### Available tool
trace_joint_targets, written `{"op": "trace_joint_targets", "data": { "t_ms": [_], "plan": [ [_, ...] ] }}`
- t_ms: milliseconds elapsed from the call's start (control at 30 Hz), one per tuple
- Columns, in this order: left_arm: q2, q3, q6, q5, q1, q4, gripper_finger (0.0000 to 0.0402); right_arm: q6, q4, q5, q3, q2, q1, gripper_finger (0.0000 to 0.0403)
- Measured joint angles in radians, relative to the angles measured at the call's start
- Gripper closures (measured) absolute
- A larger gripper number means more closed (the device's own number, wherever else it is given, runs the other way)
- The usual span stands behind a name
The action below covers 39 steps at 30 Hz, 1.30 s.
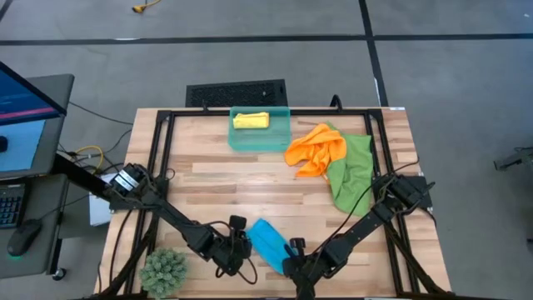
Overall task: Roll microfiber towels into tight, uniform cylinder then place into a basket
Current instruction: Roll the blue microfiber towel
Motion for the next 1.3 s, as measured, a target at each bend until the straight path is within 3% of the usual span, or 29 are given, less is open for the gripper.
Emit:
{"op": "trace_joint_targets", "data": {
  "t_ms": [333, 533, 700, 900, 1300],
  "plan": [
    [0.000, 0.000, 0.072, -0.049, 0.043, 0.059, 0.0274, -0.018, 0.003, -0.069, 0.000, -0.002, -0.025, 0.0389],
    [0.000, 0.000, 0.096, 0.041, 0.113, 0.067, 0.0274, -0.062, 0.010, -0.094, 0.000, -0.002, -0.034, 0.0396],
    [0.000, 0.000, 0.213, 0.104, 0.148, 0.078, 0.0274, -0.071, 0.010, -0.117, 0.000, -0.002, -0.034, 0.0388],
    [0.000, 0.000, 0.270, 0.275, 0.199, 0.082, 0.0274, -0.082, 0.009, -0.117, 0.000, -0.002, -0.034, 0.0395],
    [-0.002, -0.006, 0.307, 0.390, 0.248, 0.086, 0.0274, -0.100, 0.009, -0.123, 0.000, -0.002, -0.034, 0.0394]
  ]
}}
